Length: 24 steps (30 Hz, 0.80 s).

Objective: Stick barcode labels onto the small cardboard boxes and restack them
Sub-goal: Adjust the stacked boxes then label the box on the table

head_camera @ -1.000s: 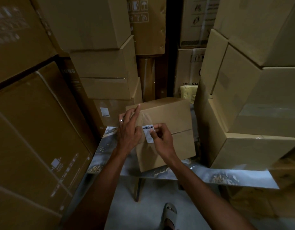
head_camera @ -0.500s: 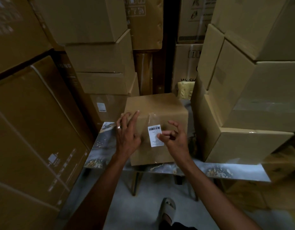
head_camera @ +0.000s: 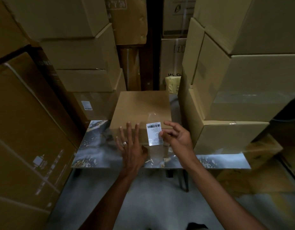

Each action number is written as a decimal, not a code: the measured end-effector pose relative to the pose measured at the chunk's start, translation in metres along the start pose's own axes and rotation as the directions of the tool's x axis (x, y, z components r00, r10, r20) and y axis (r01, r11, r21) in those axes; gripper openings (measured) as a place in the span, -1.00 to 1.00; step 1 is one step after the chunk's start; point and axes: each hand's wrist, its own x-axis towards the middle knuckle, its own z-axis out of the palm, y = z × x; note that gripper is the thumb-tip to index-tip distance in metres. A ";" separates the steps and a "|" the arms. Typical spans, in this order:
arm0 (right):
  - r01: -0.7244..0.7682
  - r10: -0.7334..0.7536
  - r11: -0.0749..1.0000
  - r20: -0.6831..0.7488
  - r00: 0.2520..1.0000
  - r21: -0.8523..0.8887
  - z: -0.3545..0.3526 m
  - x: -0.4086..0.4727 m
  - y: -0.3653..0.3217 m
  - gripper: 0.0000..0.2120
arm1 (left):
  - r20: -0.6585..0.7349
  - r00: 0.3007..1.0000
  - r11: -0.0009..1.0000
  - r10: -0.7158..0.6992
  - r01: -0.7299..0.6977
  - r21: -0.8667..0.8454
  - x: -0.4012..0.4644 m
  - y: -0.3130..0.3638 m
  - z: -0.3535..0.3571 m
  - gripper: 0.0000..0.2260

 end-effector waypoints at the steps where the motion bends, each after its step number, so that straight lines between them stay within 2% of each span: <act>1: -0.001 0.001 1.000 -0.003 1.000 -0.004 -0.004 -0.001 -0.001 -0.64 | -0.021 0.999 0.999 0.040 -0.040 -0.008 -0.004 0.011 0.005 0.06; 5: -0.026 0.026 1.000 -0.010 1.000 -0.013 -0.028 -0.005 -0.001 -0.64 | -0.106 0.992 0.995 0.063 -0.070 -0.067 -0.011 0.053 0.013 -0.17; 8: -0.063 0.063 0.998 -0.026 0.998 -0.002 -0.057 -0.010 -0.003 -0.65 | -0.025 0.998 0.997 0.058 -0.059 -0.052 -0.018 0.077 0.022 -0.22; 11: -0.082 0.082 0.997 -0.041 0.996 0.007 -0.093 -0.016 -0.013 -0.65 | 0.001 1.000 0.994 0.018 -0.018 -0.109 -0.028 0.106 0.032 -0.44; 12: -0.081 0.081 0.997 -0.035 0.996 -0.003 -0.106 -0.018 -0.017 -0.66 | 0.008 1.000 0.989 0.003 -0.002 -0.146 -0.032 0.118 0.032 -0.46; 17: -0.115 0.113 0.992 -0.050 0.992 -0.057 -0.183 -0.035 -0.030 -0.77 | 0.048 0.997 0.951 0.065 -0.047 -0.307 -0.054 0.183 0.040 -0.20; 24: -0.156 0.150 0.987 -0.146 0.978 -0.027 -0.291 -0.055 -0.043 -0.79 | 0.119 0.991 0.928 0.064 -0.015 -0.372 -0.066 0.255 0.045 -0.17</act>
